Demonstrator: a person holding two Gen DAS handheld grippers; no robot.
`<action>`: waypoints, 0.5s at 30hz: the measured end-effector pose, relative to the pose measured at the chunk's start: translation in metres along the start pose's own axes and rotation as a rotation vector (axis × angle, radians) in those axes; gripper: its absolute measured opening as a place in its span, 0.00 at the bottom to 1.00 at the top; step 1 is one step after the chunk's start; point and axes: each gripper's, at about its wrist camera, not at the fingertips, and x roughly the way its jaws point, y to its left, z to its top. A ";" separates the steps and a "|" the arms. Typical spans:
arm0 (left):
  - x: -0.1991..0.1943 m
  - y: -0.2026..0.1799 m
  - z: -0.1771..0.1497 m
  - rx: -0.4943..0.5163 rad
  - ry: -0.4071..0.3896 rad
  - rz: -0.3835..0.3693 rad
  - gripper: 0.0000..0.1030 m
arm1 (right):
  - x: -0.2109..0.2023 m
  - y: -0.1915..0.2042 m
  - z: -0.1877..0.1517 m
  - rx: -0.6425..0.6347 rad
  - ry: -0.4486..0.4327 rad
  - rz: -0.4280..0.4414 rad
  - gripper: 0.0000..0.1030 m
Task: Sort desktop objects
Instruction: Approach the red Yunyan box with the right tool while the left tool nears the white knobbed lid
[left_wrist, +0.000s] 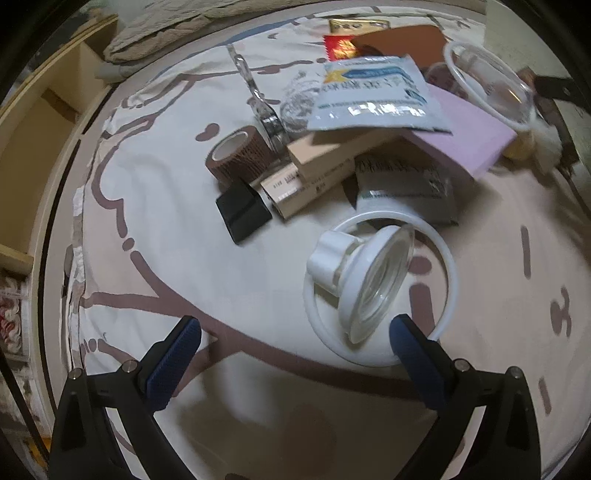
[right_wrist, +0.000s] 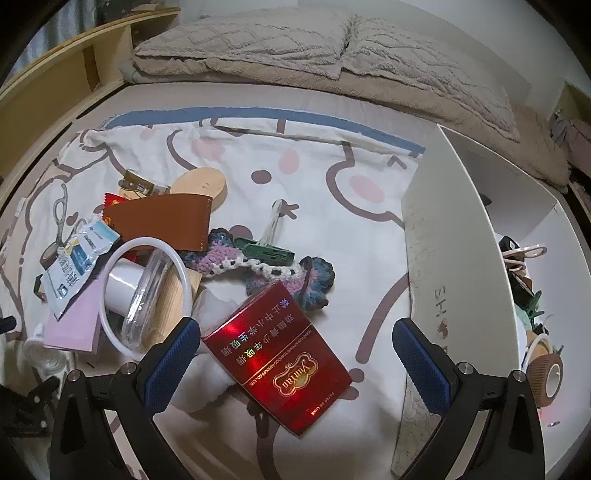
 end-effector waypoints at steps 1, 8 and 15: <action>0.000 0.000 -0.002 0.011 0.000 -0.005 1.00 | 0.001 0.000 0.001 0.002 0.002 -0.003 1.00; -0.005 0.001 -0.016 0.067 0.001 -0.041 1.00 | 0.005 -0.004 0.004 0.036 0.014 0.010 1.00; -0.008 0.002 -0.028 0.126 0.003 -0.066 1.00 | 0.003 -0.002 0.009 0.043 0.015 0.041 0.86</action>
